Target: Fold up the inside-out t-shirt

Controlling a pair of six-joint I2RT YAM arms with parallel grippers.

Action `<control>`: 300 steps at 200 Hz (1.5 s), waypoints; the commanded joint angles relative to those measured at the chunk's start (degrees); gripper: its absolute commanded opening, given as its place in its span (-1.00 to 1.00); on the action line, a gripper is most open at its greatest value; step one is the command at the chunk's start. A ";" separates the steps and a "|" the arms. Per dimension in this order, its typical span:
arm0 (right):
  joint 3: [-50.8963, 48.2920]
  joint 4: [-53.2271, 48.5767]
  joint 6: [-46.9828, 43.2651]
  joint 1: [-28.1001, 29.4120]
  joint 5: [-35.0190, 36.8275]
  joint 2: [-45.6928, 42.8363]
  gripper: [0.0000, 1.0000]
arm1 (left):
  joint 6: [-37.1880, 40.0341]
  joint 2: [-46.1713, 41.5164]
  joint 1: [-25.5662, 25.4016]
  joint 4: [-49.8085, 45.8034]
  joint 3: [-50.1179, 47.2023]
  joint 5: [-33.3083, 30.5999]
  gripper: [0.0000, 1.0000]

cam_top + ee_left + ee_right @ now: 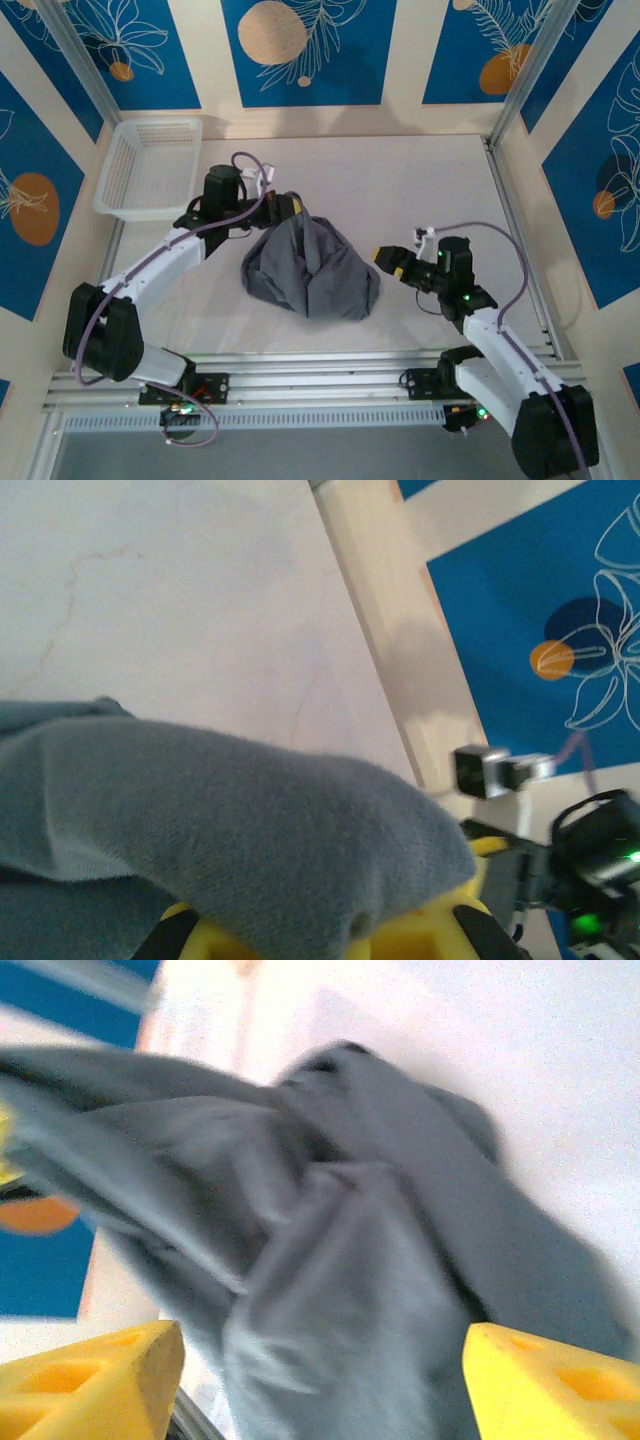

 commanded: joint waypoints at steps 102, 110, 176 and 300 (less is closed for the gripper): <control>26.90 4.81 -29.41 22.00 4.88 36.05 -1.00 | 9.99 -2.61 -1.39 -17.12 9.70 -11.19 -1.00; 26.93 4.59 -26.73 21.62 0.49 33.11 -1.00 | 12.44 -1.46 -0.53 -19.89 10.29 -14.32 -1.00; 27.39 12.87 11.30 11.48 -14.15 20.51 -1.00 | 23.01 6.84 6.21 -16.00 9.07 -15.79 -0.66; 34.80 6.82 15.64 9.88 -15.38 26.87 -1.00 | 25.08 -6.04 -14.53 -11.22 -3.78 -29.27 0.25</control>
